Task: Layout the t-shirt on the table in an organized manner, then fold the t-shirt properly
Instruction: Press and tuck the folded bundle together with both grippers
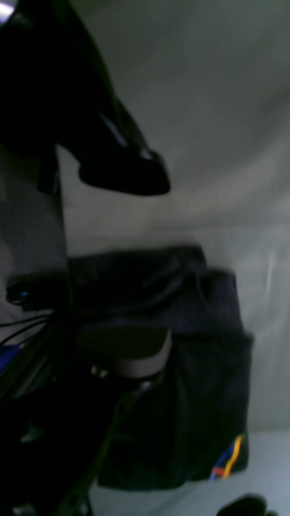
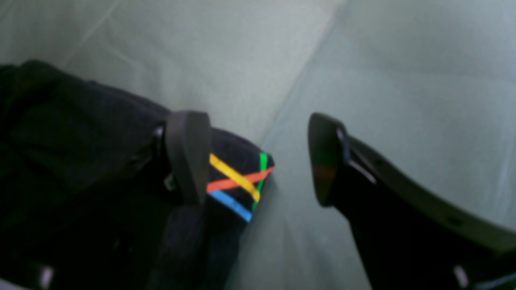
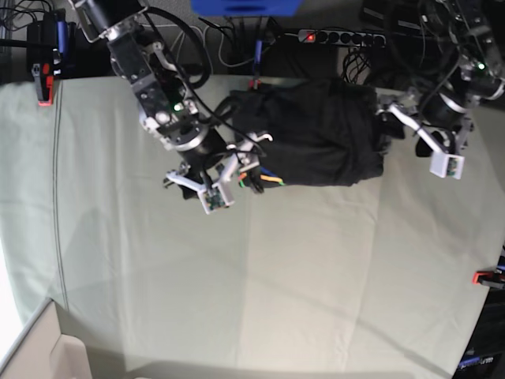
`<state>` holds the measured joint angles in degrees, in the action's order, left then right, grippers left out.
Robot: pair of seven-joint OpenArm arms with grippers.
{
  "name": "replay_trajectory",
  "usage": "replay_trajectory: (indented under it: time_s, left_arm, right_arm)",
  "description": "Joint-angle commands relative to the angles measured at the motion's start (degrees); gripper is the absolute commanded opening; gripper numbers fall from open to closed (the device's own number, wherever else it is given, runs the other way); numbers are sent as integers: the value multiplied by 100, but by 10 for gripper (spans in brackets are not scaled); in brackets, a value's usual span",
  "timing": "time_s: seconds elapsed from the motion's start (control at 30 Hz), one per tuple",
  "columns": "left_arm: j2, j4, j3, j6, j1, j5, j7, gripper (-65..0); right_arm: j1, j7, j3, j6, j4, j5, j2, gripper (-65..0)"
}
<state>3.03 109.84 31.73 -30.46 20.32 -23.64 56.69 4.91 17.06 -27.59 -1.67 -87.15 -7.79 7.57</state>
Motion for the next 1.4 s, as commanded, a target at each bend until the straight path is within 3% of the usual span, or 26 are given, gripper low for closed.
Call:
replay_trajectory:
  time_s: [0.0, 0.2, 0.37, 0.57, 0.63, 0.77, 0.9, 1.23, 1.37]
  left_arm:
    - [53, 44, -74, -9, 21, -76, -117, -141]
    - [53, -439, -627, 61, -128, -32, -178, -135]
    - [45, -1178, -654, 70, -418, -32, -178, -135]
    - [53, -1336, -654, 70, -577, -32, -178, -149]
    - [53, -1345, -654, 35, -691, -32, -178, -223]
    - [53, -1468, -654, 52, -928, -32, -178, -462]
    - [97, -1731, -654, 70, -1139, -32, -178, -649]
    - [124, -1837, -30, 70, -1315, -32, -117, -649]
    - [212, -2180, -206, 70, -1350, -32, -108, -645]
  right_arm:
    - [-47, -154, 12, -39, -115, -16, -32, -261]
    - [-47, -110, 21, -39, -107, -16, -32, -261]
    - [-38, -110, 21, -39, -107, -16, 38, -261]
    - [-38, -110, 21, -39, -80, -16, 144, -261]
    - [-38, -110, 21, -39, -80, -16, 144, -261]
    - [-38, -110, 21, -39, -80, -16, 170, -261]
    - [-38, -110, 21, -39, -71, -16, 170, -261]
    - [-38, -110, 21, -39, -71, -16, 284, -261]
    - [-38, -110, 21, -39, -63, -16, 267, -261]
